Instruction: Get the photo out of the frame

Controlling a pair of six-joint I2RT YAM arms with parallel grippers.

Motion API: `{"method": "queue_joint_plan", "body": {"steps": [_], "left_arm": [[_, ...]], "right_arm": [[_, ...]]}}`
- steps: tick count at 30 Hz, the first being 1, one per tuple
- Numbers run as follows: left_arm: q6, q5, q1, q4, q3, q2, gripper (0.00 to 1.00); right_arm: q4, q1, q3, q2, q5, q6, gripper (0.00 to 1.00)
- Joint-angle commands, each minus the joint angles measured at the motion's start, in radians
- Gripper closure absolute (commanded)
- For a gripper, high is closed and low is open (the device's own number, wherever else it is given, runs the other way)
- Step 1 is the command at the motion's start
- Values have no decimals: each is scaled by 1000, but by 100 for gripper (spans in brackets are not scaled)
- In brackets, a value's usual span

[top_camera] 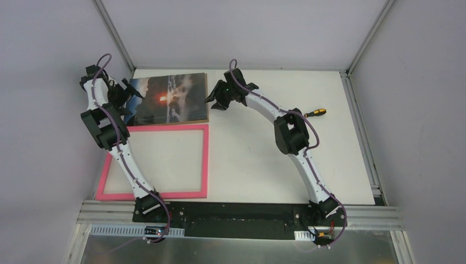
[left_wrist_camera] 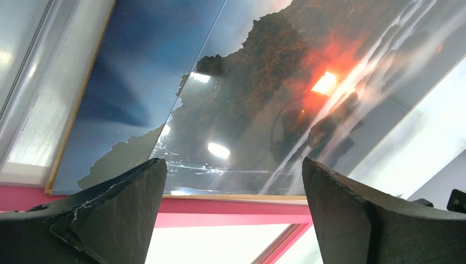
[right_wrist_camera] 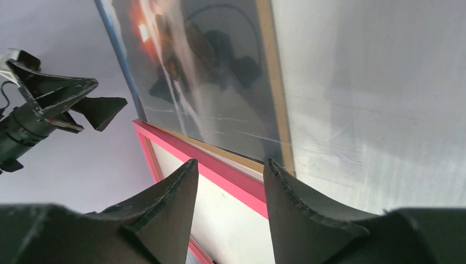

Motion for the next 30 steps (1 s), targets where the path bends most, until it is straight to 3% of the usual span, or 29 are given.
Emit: {"method": "queue_joint_plan", "body": {"steps": [1, 7, 14, 19, 25, 30], "left_arm": [[43, -38, 53, -7, 73, 18, 2], [115, -161, 54, -20, 102, 31, 3], [57, -80, 28, -19, 39, 14, 6], [25, -70, -57, -16, -14, -53, 6], [-67, -53, -142, 0, -29, -114, 7], [-116, 29, -199, 44, -35, -95, 7]], "right_arm": [[76, 0, -14, -9, 2, 56, 50], [28, -9, 0, 36, -15, 38, 51], [2, -6, -24, 55, 3, 72, 58], [-23, 39, 32, 84, -55, 101, 59], [-6, 29, -18, -16, -54, 76, 56], [67, -63, -190, -158, 1, 83, 49]]}}
